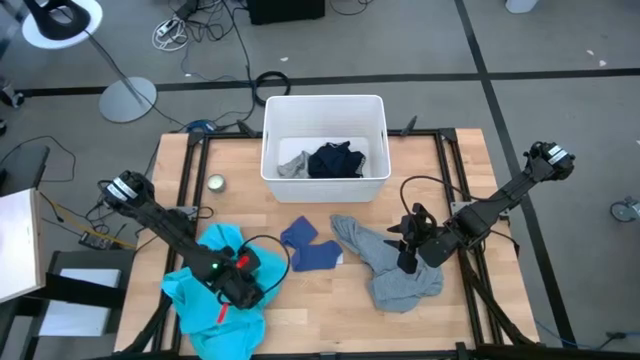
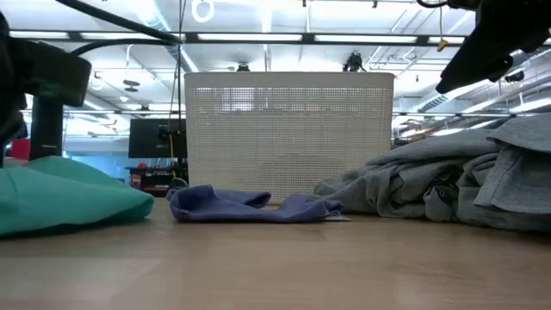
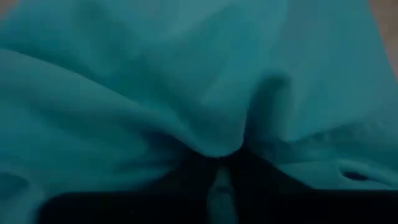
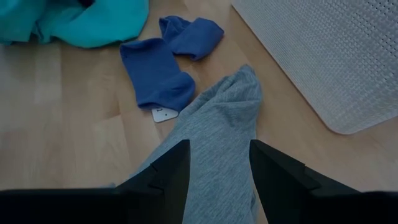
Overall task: Sort clothes
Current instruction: Put the blue shorts into the laundry bin
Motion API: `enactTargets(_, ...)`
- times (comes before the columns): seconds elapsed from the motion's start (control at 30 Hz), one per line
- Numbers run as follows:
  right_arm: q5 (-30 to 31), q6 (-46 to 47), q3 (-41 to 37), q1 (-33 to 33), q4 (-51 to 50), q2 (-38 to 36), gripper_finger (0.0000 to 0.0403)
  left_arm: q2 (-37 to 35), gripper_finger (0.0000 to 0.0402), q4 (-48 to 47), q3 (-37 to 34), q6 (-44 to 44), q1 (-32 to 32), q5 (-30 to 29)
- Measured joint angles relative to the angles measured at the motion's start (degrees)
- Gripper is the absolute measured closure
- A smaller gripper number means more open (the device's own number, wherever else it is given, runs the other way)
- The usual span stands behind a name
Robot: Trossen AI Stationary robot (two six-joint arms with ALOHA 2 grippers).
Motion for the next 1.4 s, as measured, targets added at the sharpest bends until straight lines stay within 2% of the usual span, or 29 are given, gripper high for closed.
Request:
enactTargets(0.07, 0.2, -0.1, 0.0, -0.2, 0.2, 0.0, 0.0237, -1.5, 0.0385, -2.0, 1.4, 2.4, 0.7, -0.4)
enactTargets(0.17, 0.3, -0.3, 0.0, -0.4, 0.3, 0.0, 0.0239, -3.6, 0.0395, -8.4, 6.5, 5.9, 2.2, -1.5)
enactTargets(0.27, 0.3, -0.3, 0.0, -0.5, 0.3, 0.0, 0.0243, -6.1, 0.0398, -15.3, 14.5, 8.6, 3.0, -5.3)
enactTargets(0.5, 0.3, -0.8, 0.0, -0.7, 0.2, 0.2, 0.0253, -6.7, 0.0400, -30.2, 36.8, 18.1, 3.8, -16.1)
enactTargets(0.73, 0.3, -1.5, 0.0, -0.7, 0.2, 0.2, 0.0252, -6.6, 0.0401, -33.2, 54.7, 33.9, 8.2, -24.7)
enactTargets(0.9, 0.3, -1.5, 0.0, -0.7, 0.2, 0.2, 0.0254, -6.6, 0.0401, -28.4, 63.5, 49.5, 17.0, -25.1)
enactTargets(1.03, 0.4, -1.7, 0.0, -0.7, 0.2, 0.2, 0.0254, -6.6, 0.0401, -19.0, 69.3, 64.0, 25.0, -24.6)
enactTargets(1.23, 0.5, -2.5, 0.0, -0.7, 0.2, 0.2, 0.0256, -6.7, 0.0401, 1.0, 72.7, 82.2, 36.8, -24.2)
enactTargets(1.4, 0.5, -2.7, 0.0, -0.7, 0.2, 0.2, 0.0256, -6.6, 0.0401, 11.2, 72.7, 88.9, 45.7, -21.0)
